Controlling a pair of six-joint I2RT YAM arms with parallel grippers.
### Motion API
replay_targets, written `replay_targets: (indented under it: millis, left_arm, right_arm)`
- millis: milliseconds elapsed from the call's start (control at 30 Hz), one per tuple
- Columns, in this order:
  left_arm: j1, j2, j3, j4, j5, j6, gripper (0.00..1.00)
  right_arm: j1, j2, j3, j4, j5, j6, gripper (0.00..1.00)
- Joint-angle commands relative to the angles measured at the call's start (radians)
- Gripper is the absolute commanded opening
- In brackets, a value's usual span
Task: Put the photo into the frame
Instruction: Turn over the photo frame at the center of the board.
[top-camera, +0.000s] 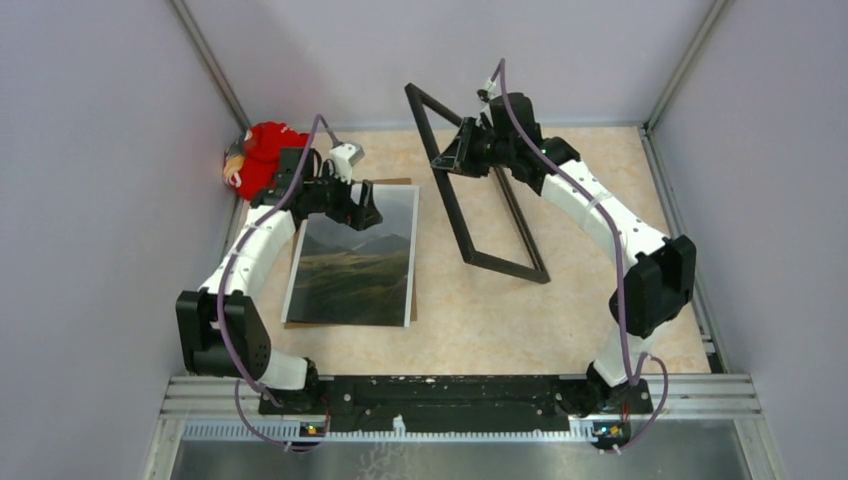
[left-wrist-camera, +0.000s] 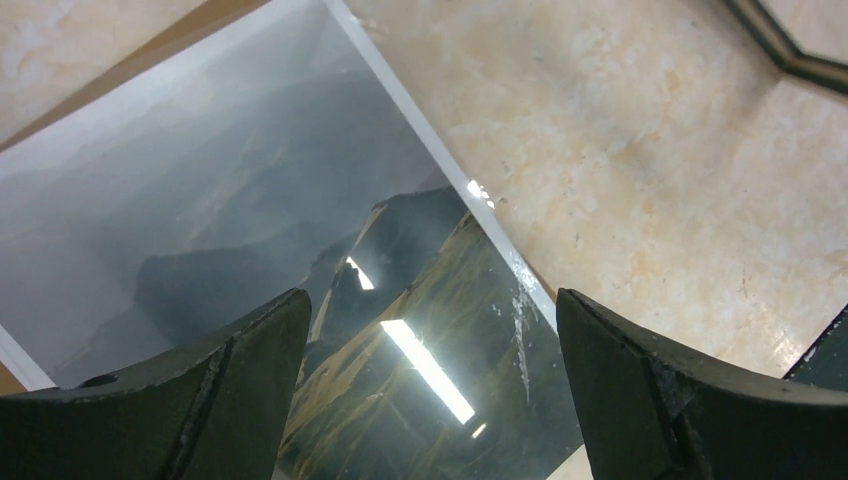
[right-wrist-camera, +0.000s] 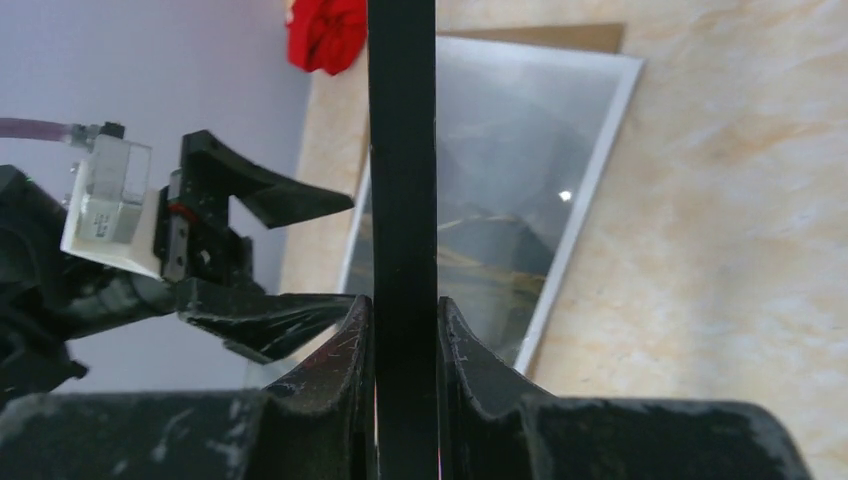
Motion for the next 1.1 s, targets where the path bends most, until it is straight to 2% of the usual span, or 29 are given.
replay_targets:
  millis: [0, 167, 333, 500, 600, 667, 767, 800, 1067]
  left_arm:
    - [-0.01, -0.068, -0.013, 0.07, 0.027, -0.053, 0.98]
    - [-0.043, -0.091, 0.008, 0.036, 0.052, -0.032, 0.99]
    - [-0.06, -0.129, -0.001, 0.075, 0.022, -0.042, 0.99]
    - [-0.105, -0.138, 0.024, 0.09, -0.001, -0.052, 0.99]
    - [-0.152, -0.142, 0.023, 0.163, -0.041, -0.085, 0.99]
    - [-0.185, -0.127, 0.046, 0.195, -0.082, -0.101, 0.99]
    - [-0.239, -0.078, 0.111, 0.205, -0.186, -0.11, 0.99]
    - [-0.25, -0.057, 0.141, 0.208, -0.208, -0.117, 0.99]
    - [-0.339, 0.13, 0.367, 0.242, -0.339, -0.137, 0.99]
  right_arm:
    - [-0.006, -0.048, 0.016, 0.152, -0.197, 0.22, 0.0]
    - [-0.008, -0.07, -0.048, 0.297, -0.294, 0.384, 0.0]
    - [-0.01, -0.105, -0.118, 0.405, -0.328, 0.488, 0.0]
    - [-0.049, -0.146, -0.256, 0.542, -0.355, 0.579, 0.0]
    - [-0.097, -0.155, -0.35, 0.617, -0.41, 0.628, 0.0]
    - [-0.12, -0.17, -0.393, 0.641, -0.424, 0.648, 0.06]
    - [-0.136, -0.192, -0.372, 0.534, -0.405, 0.564, 0.27]
    - [-0.138, -0.202, -0.363, 0.502, -0.397, 0.535, 0.31]
    - [-0.18, -0.256, -0.335, 0.294, -0.356, 0.387, 0.52]
